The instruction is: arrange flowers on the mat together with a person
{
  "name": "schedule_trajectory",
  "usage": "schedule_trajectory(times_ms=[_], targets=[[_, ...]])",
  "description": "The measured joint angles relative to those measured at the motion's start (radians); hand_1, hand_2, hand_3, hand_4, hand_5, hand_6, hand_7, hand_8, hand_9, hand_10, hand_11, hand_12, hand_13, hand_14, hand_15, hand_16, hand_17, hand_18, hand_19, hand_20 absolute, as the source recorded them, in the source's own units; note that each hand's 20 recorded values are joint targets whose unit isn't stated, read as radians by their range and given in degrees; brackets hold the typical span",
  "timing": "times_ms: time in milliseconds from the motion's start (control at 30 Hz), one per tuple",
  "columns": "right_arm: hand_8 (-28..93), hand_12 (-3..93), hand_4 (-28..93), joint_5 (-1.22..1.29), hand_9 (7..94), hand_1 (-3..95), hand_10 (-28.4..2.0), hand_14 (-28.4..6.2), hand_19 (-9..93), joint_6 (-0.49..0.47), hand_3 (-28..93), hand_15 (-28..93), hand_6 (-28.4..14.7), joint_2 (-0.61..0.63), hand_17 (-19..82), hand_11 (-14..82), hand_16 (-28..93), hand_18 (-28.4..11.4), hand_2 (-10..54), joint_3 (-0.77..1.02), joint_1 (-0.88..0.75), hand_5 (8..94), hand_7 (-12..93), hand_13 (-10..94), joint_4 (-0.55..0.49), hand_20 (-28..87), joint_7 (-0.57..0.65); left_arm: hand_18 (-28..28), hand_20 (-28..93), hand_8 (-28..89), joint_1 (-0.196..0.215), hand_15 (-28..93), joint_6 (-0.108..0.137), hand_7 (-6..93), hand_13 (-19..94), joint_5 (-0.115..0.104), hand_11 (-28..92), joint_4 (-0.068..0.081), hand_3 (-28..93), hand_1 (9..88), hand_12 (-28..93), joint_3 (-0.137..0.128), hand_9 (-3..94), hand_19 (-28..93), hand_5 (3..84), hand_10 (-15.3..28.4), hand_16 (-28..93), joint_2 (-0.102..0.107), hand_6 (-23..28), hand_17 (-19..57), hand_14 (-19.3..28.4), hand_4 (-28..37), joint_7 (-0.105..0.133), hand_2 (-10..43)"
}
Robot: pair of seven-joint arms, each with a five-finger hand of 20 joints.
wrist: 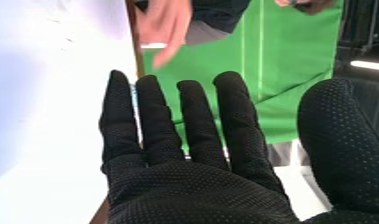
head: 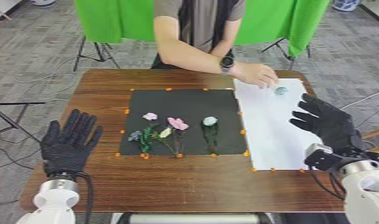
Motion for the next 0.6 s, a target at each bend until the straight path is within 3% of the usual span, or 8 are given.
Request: schedule_trajectory(times_ms=[167, 600], targets=[[-10, 11.0, -26, -0.013, 40.0, 20.4, -12.7, -15.2, 42, -0.077, 81, 9, -2.2, -0.009, 15, 4.1, 21, -17.9, 11.1, 0.027, -0.012, 42.6, 11, 34, -0.001, 21, 0.010, 14.4, 8, -11, -0.003, 25, -0.003, 12.7, 32, 0.002, 18, 0.001, 72, 27.2, 6, 0.005, 42.4, 38, 46.8, 13.3, -7, 0.000, 7.3, -5.9, 13.3, -28.3, -0.003, 16.4], [-11, 11.0, -26, -0.019, 40.3, 23.5, -12.5, -15.2, 42, -0.072, 81, 9, -1.8, -0.019, 14, 4.2, 21, -17.8, 14.8, 0.024, -0.026, 43.0, 12, 35, -0.015, 21, 0.022, 14.5, 9, -11, 0.006, 25, -0.014, 12.6, 32, 0.002, 18, 0.000, 72, 27.8, 6, 0.004, 42.4, 38, 46.6, 13.3, -7, -0.002, 7.3, -6.0, 13.4, -28.3, -0.003, 15.9]])
